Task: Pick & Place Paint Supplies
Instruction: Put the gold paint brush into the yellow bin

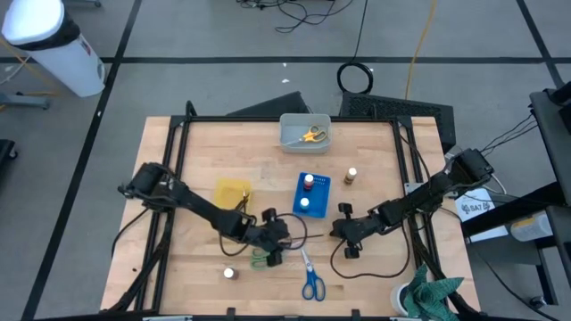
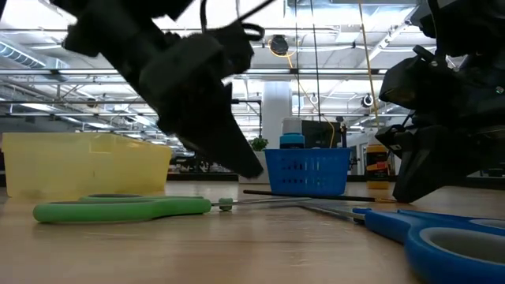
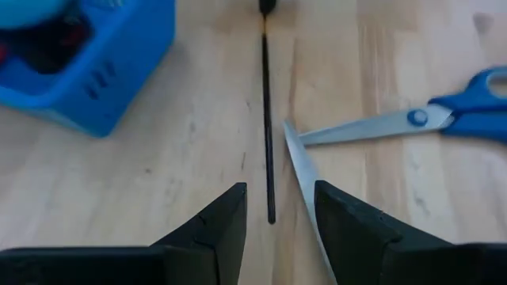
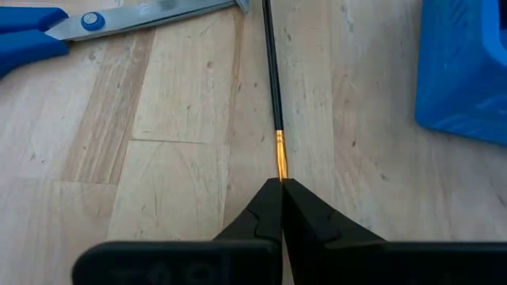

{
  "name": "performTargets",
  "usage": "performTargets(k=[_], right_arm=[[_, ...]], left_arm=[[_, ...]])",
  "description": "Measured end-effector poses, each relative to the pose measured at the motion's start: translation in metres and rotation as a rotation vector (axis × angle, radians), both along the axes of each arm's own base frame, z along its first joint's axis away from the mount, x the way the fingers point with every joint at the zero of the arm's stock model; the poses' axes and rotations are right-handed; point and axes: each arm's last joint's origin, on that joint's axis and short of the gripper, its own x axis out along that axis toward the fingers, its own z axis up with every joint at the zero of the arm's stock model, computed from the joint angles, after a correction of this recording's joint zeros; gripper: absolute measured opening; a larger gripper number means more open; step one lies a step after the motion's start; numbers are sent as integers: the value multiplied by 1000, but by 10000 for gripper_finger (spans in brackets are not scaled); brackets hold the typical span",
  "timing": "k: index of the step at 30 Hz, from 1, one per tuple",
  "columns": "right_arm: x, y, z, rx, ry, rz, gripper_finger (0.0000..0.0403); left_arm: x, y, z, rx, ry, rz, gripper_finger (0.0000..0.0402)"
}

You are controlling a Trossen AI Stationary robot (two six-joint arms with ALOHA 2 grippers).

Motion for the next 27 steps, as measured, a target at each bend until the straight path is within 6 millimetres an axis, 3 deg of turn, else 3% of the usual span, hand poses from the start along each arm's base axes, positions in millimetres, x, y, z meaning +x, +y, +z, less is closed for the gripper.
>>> performTargets(k=[8,15,19,24,27], right_arm=[[0,0,0,-1,2,2,0],[0,0,0,-1,2,2,0],[0,0,0,-1,2,1,0],[0,0,0,-1,3,1,0],[0,0,0,0,1,1,0]], left_arm=[[7,10,-21,14,32,14,157],[8,14,-22,-3,38,39,152],[8,15,-23,-19,54,24,112],[7,15,-26,-21,77,20,22],[8,17,-26,-35,86,13,13]])
